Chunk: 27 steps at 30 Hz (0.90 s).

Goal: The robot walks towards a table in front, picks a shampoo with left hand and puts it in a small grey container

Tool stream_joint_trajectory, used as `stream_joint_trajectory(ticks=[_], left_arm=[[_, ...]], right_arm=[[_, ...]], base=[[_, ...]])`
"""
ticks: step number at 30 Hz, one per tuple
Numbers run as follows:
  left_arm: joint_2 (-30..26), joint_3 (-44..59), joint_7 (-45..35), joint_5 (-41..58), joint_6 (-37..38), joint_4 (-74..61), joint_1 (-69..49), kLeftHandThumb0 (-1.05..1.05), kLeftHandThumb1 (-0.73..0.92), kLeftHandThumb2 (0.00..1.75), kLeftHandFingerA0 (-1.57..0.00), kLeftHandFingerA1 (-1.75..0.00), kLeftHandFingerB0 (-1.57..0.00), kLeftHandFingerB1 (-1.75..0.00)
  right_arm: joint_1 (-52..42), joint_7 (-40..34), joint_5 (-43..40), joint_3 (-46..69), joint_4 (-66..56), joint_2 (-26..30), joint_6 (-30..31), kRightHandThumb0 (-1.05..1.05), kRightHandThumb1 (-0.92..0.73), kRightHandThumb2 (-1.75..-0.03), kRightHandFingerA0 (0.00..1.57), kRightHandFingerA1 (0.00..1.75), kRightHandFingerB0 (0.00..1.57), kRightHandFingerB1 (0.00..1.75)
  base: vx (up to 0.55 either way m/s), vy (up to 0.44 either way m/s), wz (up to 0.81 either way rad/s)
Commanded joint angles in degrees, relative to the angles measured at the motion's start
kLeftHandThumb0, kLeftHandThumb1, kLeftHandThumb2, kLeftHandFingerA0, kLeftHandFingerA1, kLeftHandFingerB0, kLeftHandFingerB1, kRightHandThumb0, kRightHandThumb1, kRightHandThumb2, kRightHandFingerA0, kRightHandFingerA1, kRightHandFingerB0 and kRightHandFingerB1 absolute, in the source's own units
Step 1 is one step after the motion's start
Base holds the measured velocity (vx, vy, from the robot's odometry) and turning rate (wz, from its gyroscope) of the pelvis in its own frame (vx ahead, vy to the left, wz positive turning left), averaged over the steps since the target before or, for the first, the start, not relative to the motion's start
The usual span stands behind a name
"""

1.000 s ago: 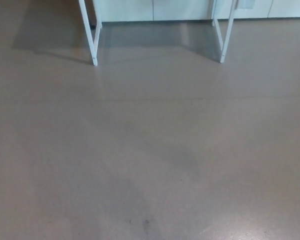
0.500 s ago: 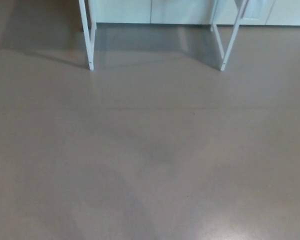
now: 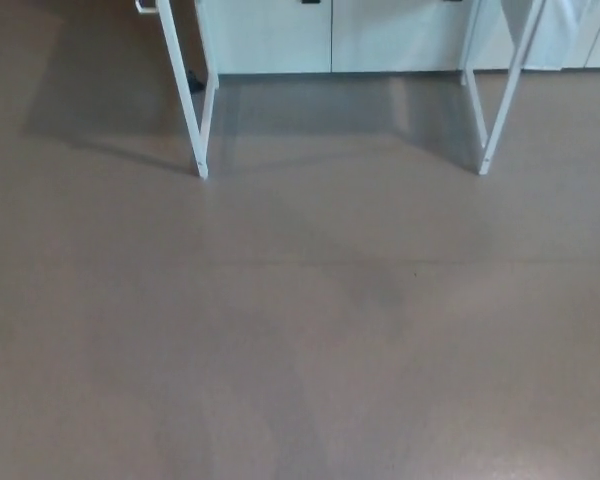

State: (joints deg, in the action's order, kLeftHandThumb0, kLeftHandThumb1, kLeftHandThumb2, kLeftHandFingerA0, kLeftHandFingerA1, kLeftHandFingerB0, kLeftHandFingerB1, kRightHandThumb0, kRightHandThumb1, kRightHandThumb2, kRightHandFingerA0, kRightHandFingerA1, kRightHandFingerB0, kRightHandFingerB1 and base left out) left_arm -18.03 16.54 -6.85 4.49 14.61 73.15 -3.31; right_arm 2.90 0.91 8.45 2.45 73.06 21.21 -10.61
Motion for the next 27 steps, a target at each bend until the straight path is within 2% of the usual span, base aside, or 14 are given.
stream_joint_trajectory(ticks=[1,9,16,17,23,27], left_arm=[[-1.38,-1.45,0.84,-1.71,2.54,0.39,-1.84,-0.31,0.61,0.58,-0.61,-0.48,-0.43,-0.35],[-1.32,-1.07,0.63,-0.69,2.96,0.56,-3.74,-0.27,0.6,0.58,-0.59,-0.45,-0.5,-0.38],[-1.29,-0.3,0.19,-0.2,2.77,1.0,-4.28,-0.26,0.61,0.59,-0.57,-0.42,-0.48,-0.38],[-1.44,-0.82,0.45,-0.95,3.43,0.98,-5.17,-0.29,0.61,0.58,-0.57,-0.44,-0.5,-0.38],[-1.58,-1.4,1.44,-1.68,3.51,1.08,-5.22,-0.32,0.61,0.59,-0.59,-0.48,-0.53,-0.38],[-1.71,-0.04,-0.1,0.0,3.05,0.92,-5.6,-0.26,0.59,0.58,-0.55,-0.44,-0.52,-0.38]], right_arm=[[-1.04,1.33,0.13,-0.44,0.19,0.28,-0.08,-0.25,-0.63,-0.59,0.69,0.45,0.52,0.39],[-1.88,1.22,1.08,-2.18,0.41,0.05,-0.4,-0.26,-0.63,-0.58,0.75,0.48,0.54,0.4],[-2.25,1.42,1.65,-3.47,0.41,0.18,-0.45,-0.28,-0.64,-0.59,0.72,0.47,0.53,0.39],[-2.9,1.11,1.62,-3.55,0.57,0.11,-1.02,-0.35,-0.56,-0.75,0.66,0.56,0.5,0.49],[-3.4,1.35,1.44,-3.61,0.59,0.24,-2.31,-0.34,-0.56,-0.75,0.68,0.58,0.5,0.5],[-3.65,1.47,1.43,-3.64,1.08,-0.19,-2.65,-0.35,-0.56,-0.76,0.68,0.57,0.51,0.5]], base=[[0.29,0.086,-0.27],[0.54,0.105,-0.15],[0.4,0.036,0.11],[0.39,-0.089,0.2],[0.47,-0.104,0.44],[0.34,-0.027,0.01]])
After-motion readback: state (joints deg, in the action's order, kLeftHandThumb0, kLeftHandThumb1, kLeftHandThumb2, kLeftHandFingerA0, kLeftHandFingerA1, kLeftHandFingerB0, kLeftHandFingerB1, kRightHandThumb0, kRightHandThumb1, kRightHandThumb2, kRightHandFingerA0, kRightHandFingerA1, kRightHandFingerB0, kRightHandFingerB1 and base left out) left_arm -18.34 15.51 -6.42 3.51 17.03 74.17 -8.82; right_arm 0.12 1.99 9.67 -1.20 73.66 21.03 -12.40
